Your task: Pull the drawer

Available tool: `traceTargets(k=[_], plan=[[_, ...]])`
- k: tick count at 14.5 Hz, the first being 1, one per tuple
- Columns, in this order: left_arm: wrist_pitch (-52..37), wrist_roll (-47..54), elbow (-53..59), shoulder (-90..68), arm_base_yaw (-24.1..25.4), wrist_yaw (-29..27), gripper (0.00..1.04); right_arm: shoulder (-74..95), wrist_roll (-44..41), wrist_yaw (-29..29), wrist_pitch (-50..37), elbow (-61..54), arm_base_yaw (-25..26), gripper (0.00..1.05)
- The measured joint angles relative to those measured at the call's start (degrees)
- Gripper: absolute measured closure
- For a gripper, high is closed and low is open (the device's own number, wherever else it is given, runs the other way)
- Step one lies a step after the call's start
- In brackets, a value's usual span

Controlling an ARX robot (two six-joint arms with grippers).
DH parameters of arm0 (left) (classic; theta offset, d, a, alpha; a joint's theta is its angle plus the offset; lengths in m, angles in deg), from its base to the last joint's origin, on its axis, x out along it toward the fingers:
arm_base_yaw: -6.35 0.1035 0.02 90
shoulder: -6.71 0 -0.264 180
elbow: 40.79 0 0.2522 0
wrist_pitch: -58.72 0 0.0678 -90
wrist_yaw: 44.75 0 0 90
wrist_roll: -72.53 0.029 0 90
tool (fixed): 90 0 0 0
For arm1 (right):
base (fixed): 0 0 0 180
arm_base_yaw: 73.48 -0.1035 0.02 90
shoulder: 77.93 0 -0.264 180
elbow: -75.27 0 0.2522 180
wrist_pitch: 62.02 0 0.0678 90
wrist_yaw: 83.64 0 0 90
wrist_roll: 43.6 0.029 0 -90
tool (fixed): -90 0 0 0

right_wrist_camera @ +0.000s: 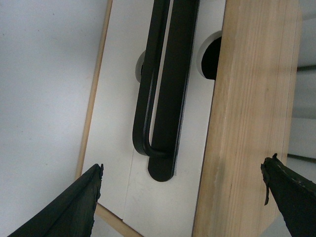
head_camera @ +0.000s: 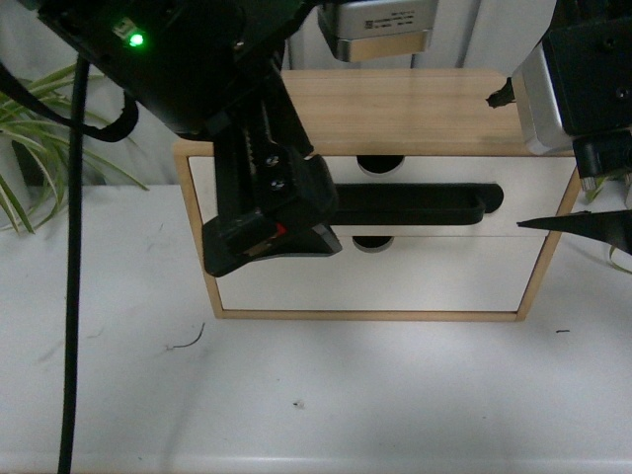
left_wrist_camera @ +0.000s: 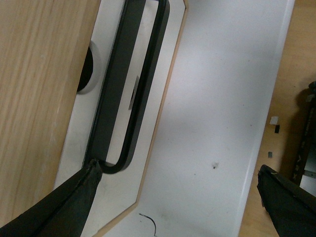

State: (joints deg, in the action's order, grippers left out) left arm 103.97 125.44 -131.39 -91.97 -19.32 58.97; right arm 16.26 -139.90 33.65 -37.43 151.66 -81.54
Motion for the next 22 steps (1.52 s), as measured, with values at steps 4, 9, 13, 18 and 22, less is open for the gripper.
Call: traceTargets(k=[4,9,13,18,22], plan=[[-2.21,-0.81,-2.43,-3.91,-2.1,-1.9,0.07,2.21,-2.78,0.0,0.31,-0.02,-0.31,0.06],[-6.01,-2.21,-4.83,-10.88,-2.62,-2.93,0.07,9.73,-2.38,-0.35,-0.31,1.14,-3.26,0.06],[-7.93,-3.19,-4.81,-13.35,-2.62,-2.49,0.07,13.79,-1.86,-0.87,-2.32,2.4,-3.54,0.06],[-9.25,-3.65,-4.74,-14.93,-2.91,-2.05,0.07,15.3,-1.29,-0.96,-3.87,2.47,-4.37,0.06],[-11.65,-4.7,-3.04,-16.5,-4.55,-1.7,0.07,16.04,-0.59,-1.07,-5.57,1.25,-4.31,0.06]])
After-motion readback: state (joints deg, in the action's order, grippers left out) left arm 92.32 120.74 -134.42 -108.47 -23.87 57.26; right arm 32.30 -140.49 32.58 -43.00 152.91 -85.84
